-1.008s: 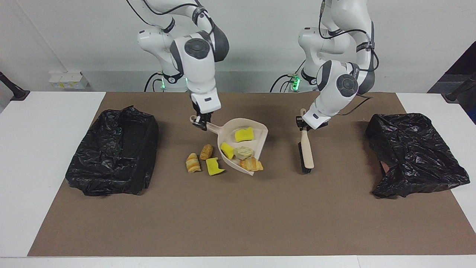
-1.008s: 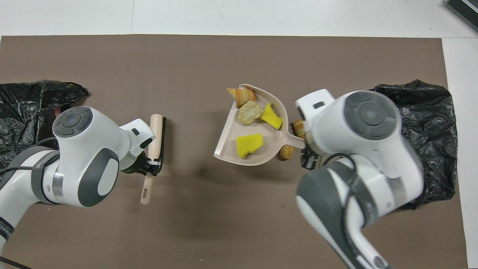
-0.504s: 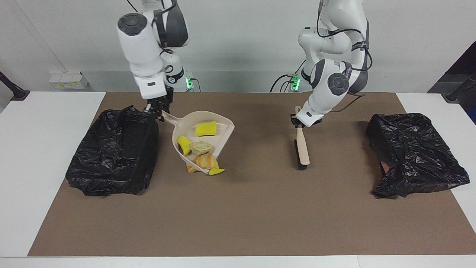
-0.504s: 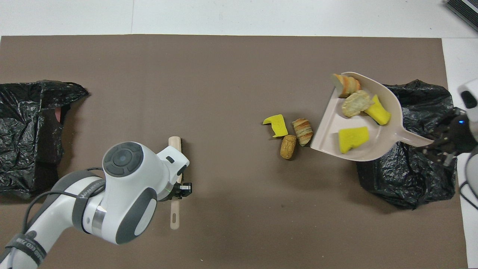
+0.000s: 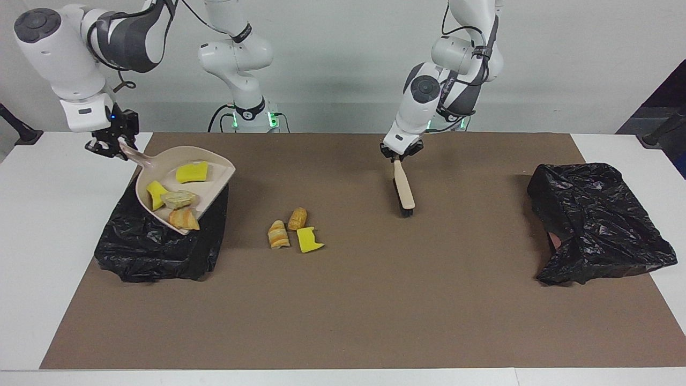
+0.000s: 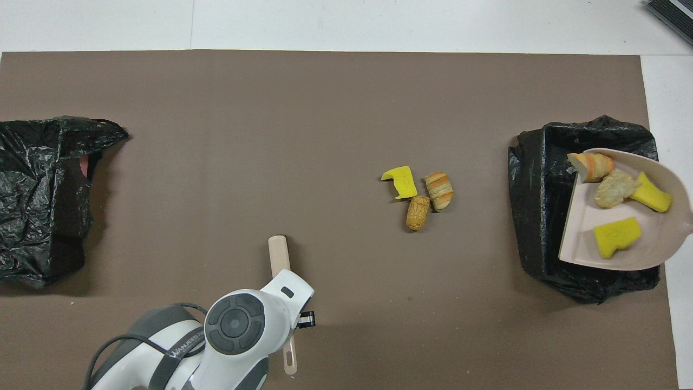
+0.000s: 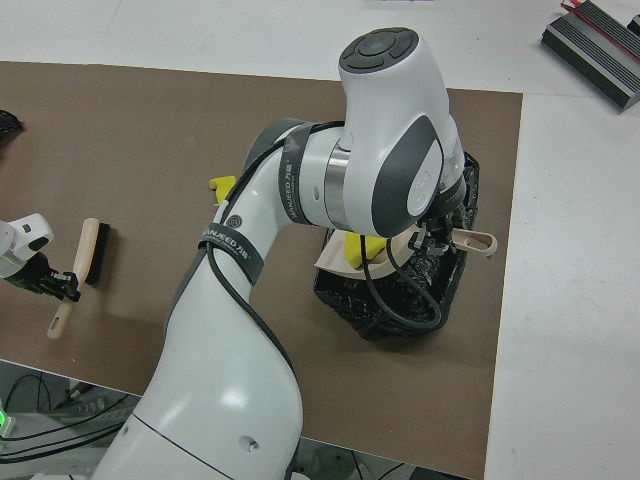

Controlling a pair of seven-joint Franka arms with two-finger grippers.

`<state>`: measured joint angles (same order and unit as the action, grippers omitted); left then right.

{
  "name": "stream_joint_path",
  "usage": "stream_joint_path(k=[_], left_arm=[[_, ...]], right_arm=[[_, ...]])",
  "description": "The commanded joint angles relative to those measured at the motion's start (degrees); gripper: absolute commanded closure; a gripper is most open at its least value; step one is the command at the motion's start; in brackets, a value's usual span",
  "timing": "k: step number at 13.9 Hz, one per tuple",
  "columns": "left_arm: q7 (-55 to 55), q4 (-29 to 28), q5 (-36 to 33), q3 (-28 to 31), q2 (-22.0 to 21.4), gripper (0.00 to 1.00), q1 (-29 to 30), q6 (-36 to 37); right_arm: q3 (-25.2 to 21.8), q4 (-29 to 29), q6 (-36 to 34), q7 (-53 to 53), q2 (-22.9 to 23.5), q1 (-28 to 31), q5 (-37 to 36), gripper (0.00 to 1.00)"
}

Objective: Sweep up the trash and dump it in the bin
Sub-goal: 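Carry the dustpan to the nearer bin and tip it with the right gripper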

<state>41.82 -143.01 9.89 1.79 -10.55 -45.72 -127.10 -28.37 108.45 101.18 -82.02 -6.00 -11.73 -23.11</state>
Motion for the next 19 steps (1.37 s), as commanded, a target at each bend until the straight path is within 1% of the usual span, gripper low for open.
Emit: stream_joint_path(k=[1,2,3,5,6,7,8,9,10,11,12,14,15,17,19], left_arm=[[0.1,-4.8,-1.1,0.9,-1.7,0.93,-1.1,-6.0],[-2.5,-4.4,-1.1,1.0,-1.1,0.31,-0.3,-5.4],[-5.1,-3.7,-1.0,1.0,-0.7,0.0,1.1,-4.7],[-7.7,0.2,-1.0,1.1,0.7,0.0,5.2,-2.3],[-9.9,2.6,-1.0,1.4,0.9,0.0,6.9,0.3],[-12.2,5.2,-1.0,1.5,0.9,0.0,9.7,3.7],[-14.1,7.5,-1.1,1.5,1.0,0.0,12.2,5.4],[-16.4,9.3,-1.1,1.5,1.0,0.0,14.6,6.1],[-19.2,11.4,-1.1,1.5,1.0,0.0,17.8,6.9],[-20.8,14.0,-1.1,1.6,1.4,0.0,20.1,8.5],[-22.6,16.5,-1.2,1.6,3.0,0.0,22.0,10.1],[-26.0,23.4,-1.8,1.6,6.0,0.0,26.8,13.0],[-27.6,27.2,-3.4,1.6,7.9,0.0,29.3,14.6],[-32.1,34.7,-4.1,1.6,11.3,0.0,33.0,19.9],[-38.3,38.5,-4.2,1.6,11.9,0.0,36.7,23.6]], right_arm=[[-0.2,2.7,3.0,-2.2,-1.5,-0.6,-6.3,1.0],[0.2,3.0,2.8,-3.9,-1.6,-1.3,-9.2,1.0],[1.0,3.1,2.3,-6.1,-1.2,-1.5,-11.9,1.0],[2.6,4.2,3.3,-10.1,-0.7,-1.6,-17.3,1.0],[4.1,4.2,3.1,-12.5,-0.6,-1.6,-18.8,1.0],[4.8,3.8,3.1,-14.6,-0.2,-1.6,-19.6,1.0],[5.1,3.7,3.4,-16.2,-0.1,-1.6,-20.6,1.0],[6.2,3.4,3.3,-16.4,0.1,-1.6,-21.7,1.0],[7.7,2.6,3.2,-16.2,0.8,-1.6,-24.3,1.0],[8.8,1.5,2.5,-15.3,1.4,-1.6,-26.3,1.0],[9.0,1.0,2.3,-13.6,1.9,-1.6,-26.6,1.0],[9.0,0.8,1.3,-6.8,1.9,-1.6,-28.4,1.0],[9.3,0.5,-0.8,-3.3,1.9,-1.6,-28.9,1.0],[10.5,-0.3,-4.2,4.3,2.0,-1.6,-29.3,1.0],[11.8,-0.3,-8.4,5.4,1.6,-1.6,-29.4,1.0]])
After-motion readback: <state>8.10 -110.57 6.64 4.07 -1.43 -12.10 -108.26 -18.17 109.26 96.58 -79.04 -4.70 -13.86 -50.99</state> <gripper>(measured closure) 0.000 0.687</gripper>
